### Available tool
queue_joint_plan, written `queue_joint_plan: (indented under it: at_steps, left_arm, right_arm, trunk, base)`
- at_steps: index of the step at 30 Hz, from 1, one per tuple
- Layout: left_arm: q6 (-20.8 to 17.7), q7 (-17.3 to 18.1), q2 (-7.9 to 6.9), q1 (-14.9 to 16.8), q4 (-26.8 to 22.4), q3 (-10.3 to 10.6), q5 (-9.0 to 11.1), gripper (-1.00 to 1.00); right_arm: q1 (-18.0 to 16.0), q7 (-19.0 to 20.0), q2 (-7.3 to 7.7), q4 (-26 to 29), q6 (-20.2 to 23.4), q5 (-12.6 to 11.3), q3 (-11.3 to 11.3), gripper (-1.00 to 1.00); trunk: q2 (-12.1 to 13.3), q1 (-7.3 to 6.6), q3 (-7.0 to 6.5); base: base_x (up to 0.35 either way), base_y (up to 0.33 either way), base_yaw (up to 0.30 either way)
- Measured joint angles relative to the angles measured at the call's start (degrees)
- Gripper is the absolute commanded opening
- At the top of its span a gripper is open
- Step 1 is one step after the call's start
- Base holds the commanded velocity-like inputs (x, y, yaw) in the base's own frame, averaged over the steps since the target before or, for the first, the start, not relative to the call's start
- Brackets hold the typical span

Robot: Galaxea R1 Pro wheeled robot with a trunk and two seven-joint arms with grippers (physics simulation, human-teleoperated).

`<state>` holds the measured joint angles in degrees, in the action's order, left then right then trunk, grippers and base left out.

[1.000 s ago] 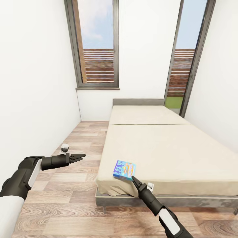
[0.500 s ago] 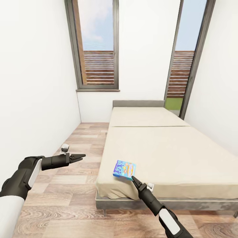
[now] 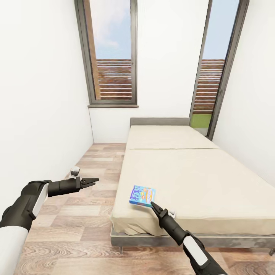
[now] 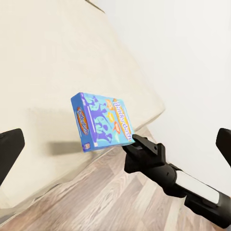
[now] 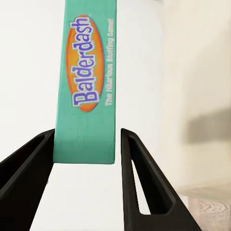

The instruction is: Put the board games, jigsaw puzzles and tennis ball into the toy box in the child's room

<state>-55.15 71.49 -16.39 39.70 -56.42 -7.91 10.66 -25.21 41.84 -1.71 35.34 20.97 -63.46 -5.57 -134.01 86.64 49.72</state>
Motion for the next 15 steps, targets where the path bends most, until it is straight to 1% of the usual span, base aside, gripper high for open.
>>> queue_joint_plan:
  at_steps: [4, 10, 12, 14, 15]
  left_arm:
    - [0.00, 0.00, -0.01, 0.00, 0.00, 0.00, 0.00, 1.00]
    - [0.00, 0.00, 0.02, 0.00, 0.00, 0.04, 0.00, 1.00]
    - [0.00, 0.00, 0.04, 0.00, 0.00, 0.02, 0.00, 1.00]
    - [0.00, 0.00, 0.05, 0.00, 0.00, 0.02, 0.00, 1.00]
    - [0.00, 0.00, 0.06, 0.00, 0.00, 0.03, 0.00, 1.00]
  right_arm:
    - [-0.12, -0.47, 0.10, 0.66, 2.12, -0.40, 0.21, -1.00]
    - [-0.08, -0.14, -0.11, 1.53, 2.85, -0.87, 0.66, -1.00]
    - [-0.05, -0.25, 0.05, 3.13, 3.05, -0.99, 0.52, -1.00]
    - [-0.01, -0.61, 0.26, 6.92, 4.97, -1.10, 0.29, -1.00]
    - [0.09, -0.97, 0.27, 7.91, 5.98, -0.58, 0.26, -1.00]
  trunk:
    - [1.60, -0.88, -0.72]
    - [4.01, -2.20, -1.80]
    - [4.81, -2.64, -2.16]
    - [5.61, -3.08, -2.52]
    - [6.02, -3.30, -2.70]
  base:
    - [0.000, 0.000, 0.000]
    - [0.000, 0.000, 0.000]
    - [0.000, 0.000, 0.000]
    - [0.000, 0.000, 0.000]
    - [0.000, 0.000, 0.000]
